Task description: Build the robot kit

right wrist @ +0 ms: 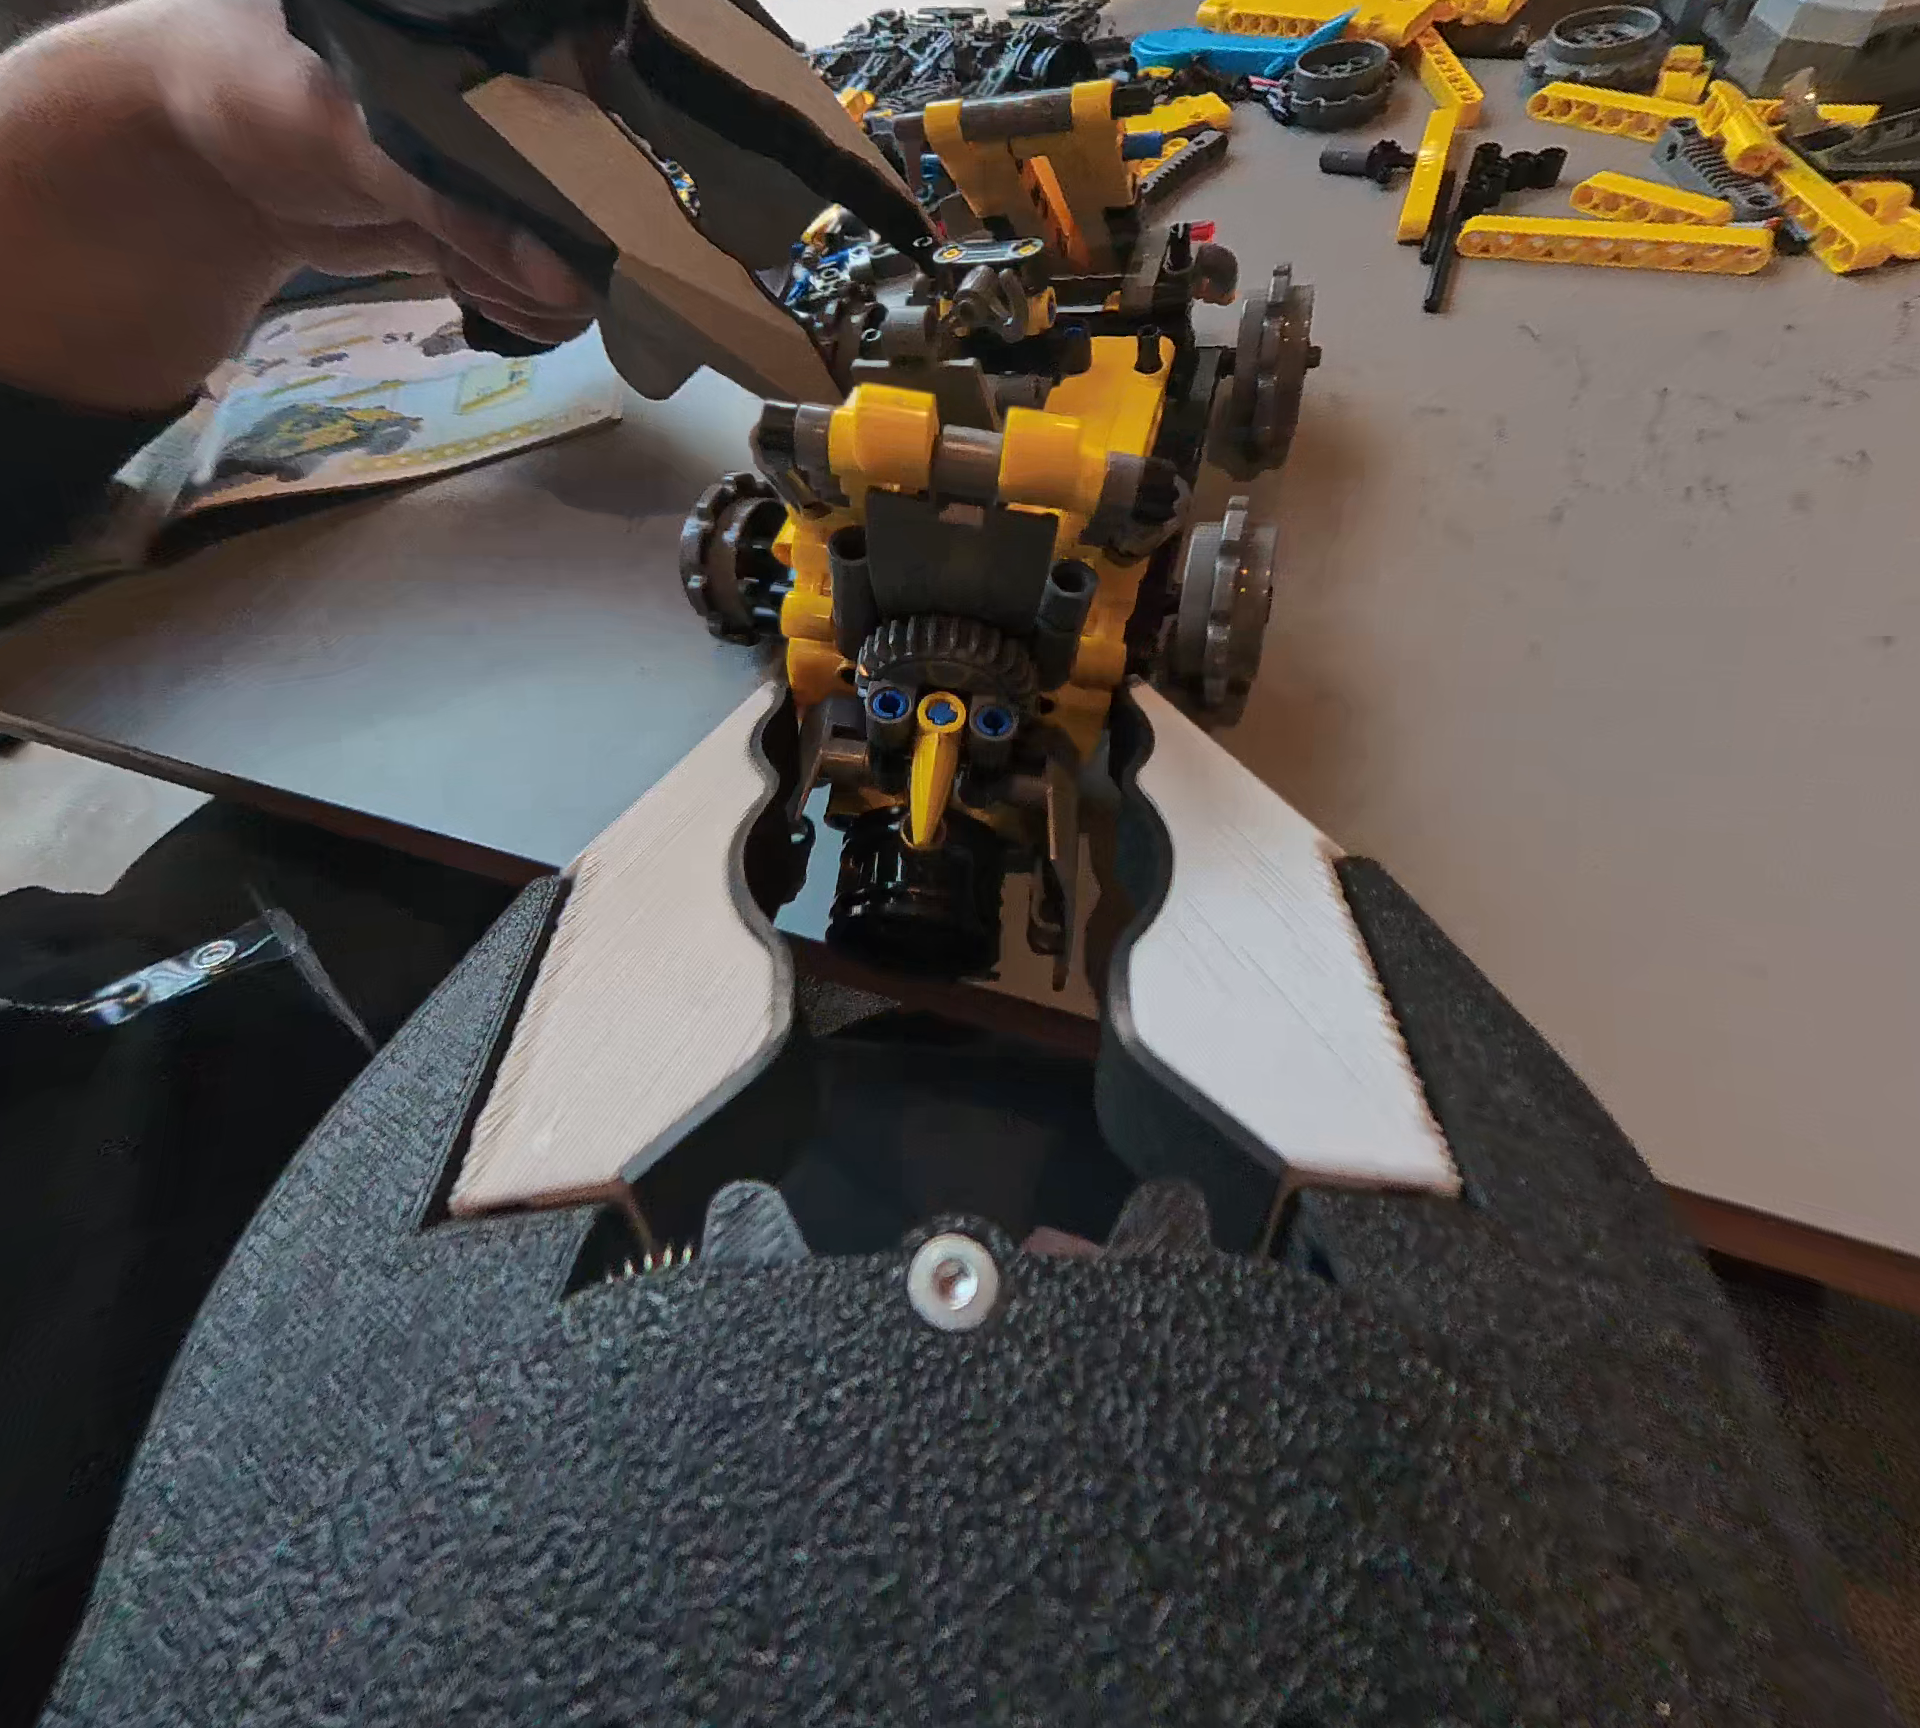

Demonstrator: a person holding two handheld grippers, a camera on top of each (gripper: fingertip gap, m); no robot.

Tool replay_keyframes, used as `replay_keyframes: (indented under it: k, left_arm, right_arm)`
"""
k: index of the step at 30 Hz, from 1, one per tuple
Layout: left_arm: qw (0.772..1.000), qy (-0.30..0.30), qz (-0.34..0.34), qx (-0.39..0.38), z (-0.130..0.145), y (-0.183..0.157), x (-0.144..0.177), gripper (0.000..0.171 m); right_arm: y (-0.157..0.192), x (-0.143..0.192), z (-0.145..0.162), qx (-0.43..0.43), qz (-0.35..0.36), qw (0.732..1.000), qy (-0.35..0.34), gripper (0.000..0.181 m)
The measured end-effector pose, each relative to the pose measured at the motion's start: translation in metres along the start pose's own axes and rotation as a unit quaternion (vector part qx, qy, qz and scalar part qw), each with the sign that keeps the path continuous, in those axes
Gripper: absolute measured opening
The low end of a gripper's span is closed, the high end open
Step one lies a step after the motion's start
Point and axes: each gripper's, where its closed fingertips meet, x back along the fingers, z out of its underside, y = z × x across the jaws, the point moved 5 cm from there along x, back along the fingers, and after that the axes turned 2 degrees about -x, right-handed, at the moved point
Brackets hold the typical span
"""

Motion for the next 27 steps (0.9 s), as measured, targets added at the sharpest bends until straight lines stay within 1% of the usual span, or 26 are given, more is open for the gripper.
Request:
replay_keyframes:
  k: [3, 5, 6, 7, 9, 11, 13, 14, 15, 16, 17, 18, 19, 21, 24, 25, 27]
  left_arm:
    - [0.999, 0.020, -0.021, -0.031, -0.001, -0.007, -0.005, 0.075]
    - [0.996, 0.044, -0.047, -0.067, 0.002, -0.009, -0.009, 0.077]
    - [0.994, 0.047, -0.055, -0.083, 0.003, -0.010, -0.009, 0.077]
    - [0.993, 0.047, -0.053, -0.096, 0.002, -0.013, -0.008, 0.082]
    - [0.990, 0.032, -0.039, -0.130, -0.001, -0.017, -0.001, 0.079]
    - [0.986, -0.004, -0.022, -0.166, -0.008, -0.016, 0.009, 0.074]
    - [0.979, -0.025, -0.011, -0.201, -0.017, -0.005, 0.020, 0.083]
    - [0.975, -0.027, 0.004, -0.221, -0.020, 0.001, 0.025, 0.082]
    - [0.970, -0.027, 0.016, -0.242, -0.024, 0.007, 0.029, 0.087]
    - [0.964, -0.031, 0.031, -0.263, -0.030, 0.012, 0.031, 0.095]
    - [0.957, -0.043, 0.046, -0.283, -0.037, 0.017, 0.032, 0.097]
    - [0.950, -0.058, 0.067, -0.300, -0.044, 0.019, 0.030, 0.103]
    - [0.940, -0.072, 0.105, -0.317, -0.049, 0.018, 0.028, 0.106]
    - [0.916, -0.077, 0.179, -0.351, -0.056, 0.015, 0.020, 0.094]
    - [0.893, -0.042, 0.235, -0.383, -0.065, 0.015, 0.001, 0.097]
    - [0.884, -0.025, 0.241, -0.399, -0.067, 0.014, -0.004, 0.100]
    - [0.864, 0.015, 0.250, -0.437, -0.070, 0.010, -0.011, 0.100]
  right_arm:
    - [0.007, 0.002, 0.005, 0.021, -0.012, 1.000, -0.005, 0.059]
    - [0.010, 0.003, 0.008, 0.038, -0.001, 0.999, -0.001, 0.058]
    - [0.009, 0.002, 0.010, 0.047, 0.010, 0.999, 0.009, 0.058]
    - [0.010, 0.001, 0.010, 0.057, 0.019, 0.998, 0.007, 0.058]
    - [0.011, 0.000, 0.010, 0.061, 0.026, 0.998, 0.002, 0.058]
    - [0.011, 0.000, 0.010, 0.053, 0.024, 0.998, -0.008, 0.058]
    - [0.011, -0.001, 0.011, 0.046, 0.015, 0.999, -0.017, 0.058]
    - [0.011, 0.000, 0.011, 0.053, 0.010, 0.998, -0.019, 0.058]
    - [0.012, 0.000, 0.012, 0.067, 0.007, 0.997, -0.023, 0.057]
    - [0.013, 0.000, 0.012, 0.083, 0.004, 0.996, -0.027, 0.057]
    - [0.015, 0.001, 0.012, 0.098, 0.002, 0.995, -0.029, 0.057]
    - [0.016, 0.001, 0.012, 0.110, -0.004, 0.994, -0.028, 0.057]
    - [0.017, 0.001, 0.012, 0.117, -0.010, 0.993, -0.028, 0.058]
    - [0.017, 0.000, 0.012, 0.116, -0.028, 0.993, -0.023, 0.058]
    - [0.016, -0.001, 0.012, 0.115, -0.050, 0.992, -0.019, 0.058]
    - [0.016, 0.000, 0.012, 0.113, -0.059, 0.992, -0.016, 0.058]
    - [0.016, 0.001, 0.013, 0.115, -0.073, 0.991, -0.013, 0.058]
